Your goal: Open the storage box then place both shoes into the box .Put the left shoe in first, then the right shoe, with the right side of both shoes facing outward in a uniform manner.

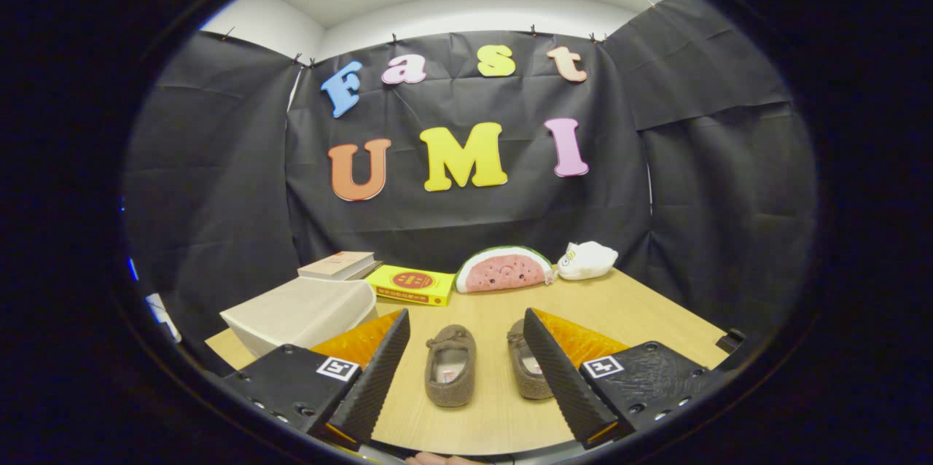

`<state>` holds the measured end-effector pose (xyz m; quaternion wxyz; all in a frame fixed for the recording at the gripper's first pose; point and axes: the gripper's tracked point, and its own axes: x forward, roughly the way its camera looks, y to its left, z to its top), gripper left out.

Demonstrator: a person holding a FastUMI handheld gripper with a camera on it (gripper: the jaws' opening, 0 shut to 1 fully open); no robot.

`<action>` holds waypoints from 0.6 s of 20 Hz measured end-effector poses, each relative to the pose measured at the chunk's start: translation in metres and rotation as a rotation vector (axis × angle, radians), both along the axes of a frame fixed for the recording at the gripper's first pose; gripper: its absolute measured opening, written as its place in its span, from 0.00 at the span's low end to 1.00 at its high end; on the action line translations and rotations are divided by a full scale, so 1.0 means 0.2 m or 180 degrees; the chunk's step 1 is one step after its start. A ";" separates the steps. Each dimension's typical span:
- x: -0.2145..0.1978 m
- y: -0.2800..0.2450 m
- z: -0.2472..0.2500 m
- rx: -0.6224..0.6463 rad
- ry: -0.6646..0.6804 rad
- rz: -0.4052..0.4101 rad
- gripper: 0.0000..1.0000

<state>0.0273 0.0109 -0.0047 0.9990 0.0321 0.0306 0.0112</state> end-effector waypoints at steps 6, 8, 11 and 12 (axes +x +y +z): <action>0.20 0.04 0.08 0.0219 0.0070 0.0148 0.95; 0.30 0.09 0.04 0.0398 0.0204 0.0312 0.95; 0.46 0.19 -0.06 0.0734 0.0554 0.0695 0.95; 0.52 0.24 -0.10 0.0877 0.0680 0.0852 0.95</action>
